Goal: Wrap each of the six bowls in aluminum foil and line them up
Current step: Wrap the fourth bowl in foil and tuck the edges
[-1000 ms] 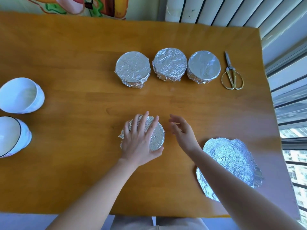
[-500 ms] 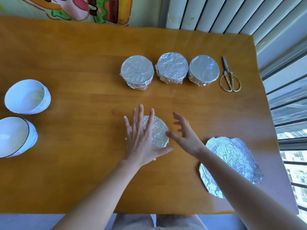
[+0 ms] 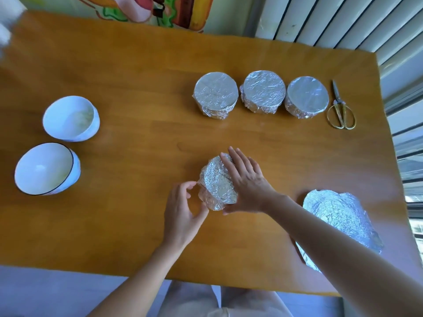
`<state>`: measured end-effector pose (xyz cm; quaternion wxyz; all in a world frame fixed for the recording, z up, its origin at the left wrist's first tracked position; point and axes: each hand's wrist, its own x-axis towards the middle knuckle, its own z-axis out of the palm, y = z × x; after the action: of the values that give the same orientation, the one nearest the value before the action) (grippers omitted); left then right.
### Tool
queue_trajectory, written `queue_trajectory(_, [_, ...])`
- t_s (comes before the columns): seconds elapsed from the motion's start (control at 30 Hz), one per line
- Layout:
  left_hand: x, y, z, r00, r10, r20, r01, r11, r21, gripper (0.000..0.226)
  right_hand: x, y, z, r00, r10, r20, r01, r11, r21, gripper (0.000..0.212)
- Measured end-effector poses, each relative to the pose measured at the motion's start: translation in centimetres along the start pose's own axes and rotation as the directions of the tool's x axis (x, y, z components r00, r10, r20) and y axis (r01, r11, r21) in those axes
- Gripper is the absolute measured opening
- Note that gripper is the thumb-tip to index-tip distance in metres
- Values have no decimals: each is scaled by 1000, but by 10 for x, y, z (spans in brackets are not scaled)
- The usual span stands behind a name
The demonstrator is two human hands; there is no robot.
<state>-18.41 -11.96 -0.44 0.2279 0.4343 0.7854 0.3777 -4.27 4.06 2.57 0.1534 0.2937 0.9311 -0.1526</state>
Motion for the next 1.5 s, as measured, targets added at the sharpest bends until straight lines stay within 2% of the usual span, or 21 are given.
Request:
queue_trajectory(0.1, [-5,5,11,992,123,-3,-123,991,56,53,1,-2,3,999,27,-29,-27,1000,-8,146])
queue_trajectory(0.3, [-4,1,27,998,15,-60,-13,999,37,51,1,-5,8,996,67,-63,-70,996,-46,143])
queue_trajectory(0.47, [-7,-6,20,1000,-13,6,14,987,-158,41,2,-5,7,995,66,-75,-71,996,-57,143])
queue_trajectory(0.6, [-12,-8,20,993,-112,40,119,938,-325,31,2,-5,9,994,67,-86,-72,995,-64,144])
queue_trajectory(0.83, [-19,2,23,952,-273,138,300,744,-597,47,2,-4,11,993,61,-101,-69,995,-78,143])
queue_trajectory(0.93, [-13,9,25,934,-315,166,345,680,-647,28,2,-3,13,992,49,-120,-59,995,-82,141])
queue_trajectory(1.0, [-9,14,27,906,-380,188,394,591,-704,11,2,-3,15,991,39,-126,-51,994,-97,141])
queue_trajectory(1.1, [-9,12,31,854,-466,232,470,499,-728,8,2,-1,15,992,31,-119,-45,992,-117,143])
queue_trajectory(1.17, [-10,8,33,844,-483,233,487,509,-710,8,3,-1,15,993,26,-119,-40,992,-121,143])
queue_trajectory(1.23, [-10,6,35,857,-477,193,468,566,-679,7,2,-1,15,992,24,-127,-39,992,-116,142])
queue_trajectory(1.3, [-14,2,34,904,-415,101,390,705,-592,8,2,-1,16,991,25,-134,-40,993,-112,142])
queue_trajectory(1.4, [-26,-2,31,980,-197,18,192,922,-336,45,2,0,17,990,22,-142,-37,993,-108,141])
queue_trajectory(1.43, [-27,-3,31,988,-152,15,150,951,-269,53,2,0,17,989,19,-146,-35,994,-106,141])
queue_trajectory(1.5, [-23,-2,32,994,-111,0,108,969,-221,53,3,0,17,988,15,-154,-31,994,-103,141])
